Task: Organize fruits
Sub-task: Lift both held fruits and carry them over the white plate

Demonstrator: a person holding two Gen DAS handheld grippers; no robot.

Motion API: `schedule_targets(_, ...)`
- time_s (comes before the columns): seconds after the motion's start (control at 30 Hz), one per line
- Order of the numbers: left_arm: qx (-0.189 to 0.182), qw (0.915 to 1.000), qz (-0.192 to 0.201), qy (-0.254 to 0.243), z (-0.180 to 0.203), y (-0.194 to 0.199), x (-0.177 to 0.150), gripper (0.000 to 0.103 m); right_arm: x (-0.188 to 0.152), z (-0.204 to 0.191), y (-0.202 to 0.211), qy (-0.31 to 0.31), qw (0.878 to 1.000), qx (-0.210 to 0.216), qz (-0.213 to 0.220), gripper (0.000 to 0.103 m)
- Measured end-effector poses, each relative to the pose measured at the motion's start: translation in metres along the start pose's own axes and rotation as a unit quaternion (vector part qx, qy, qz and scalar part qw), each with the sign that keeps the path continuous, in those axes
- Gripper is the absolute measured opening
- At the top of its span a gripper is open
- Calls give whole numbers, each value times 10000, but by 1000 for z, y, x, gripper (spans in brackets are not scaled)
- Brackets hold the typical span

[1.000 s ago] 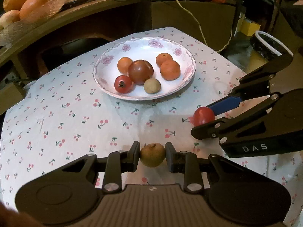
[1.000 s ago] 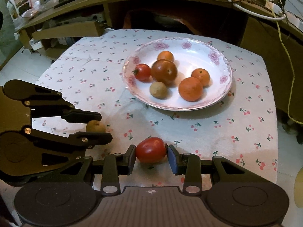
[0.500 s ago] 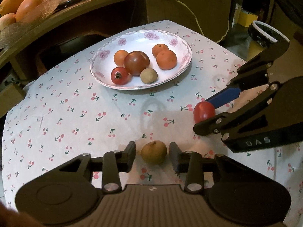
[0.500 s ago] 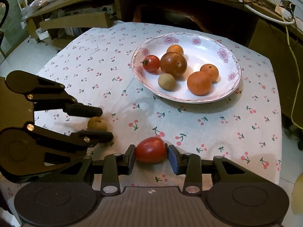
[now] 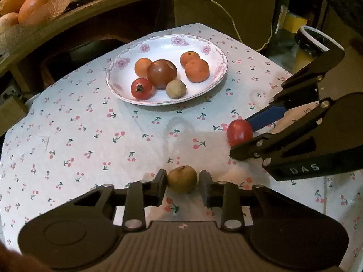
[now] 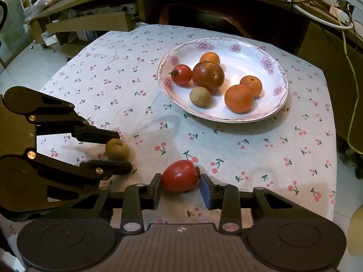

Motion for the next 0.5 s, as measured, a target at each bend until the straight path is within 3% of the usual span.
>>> schedule_targets(0.5,164,9988,427,187,-11,9,37,34,19,12,18,-307,9982,-240,459,35)
Point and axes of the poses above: each gripper's, at about its wrist camera, not at the fingertips, and y roughly against the way its jaws point, z to its right, x to its top, the point moved 1 cm from there along -y, roughly the way its jaws point, and after that the axes turned 13 degrees about -x, right-handed, at the moved point
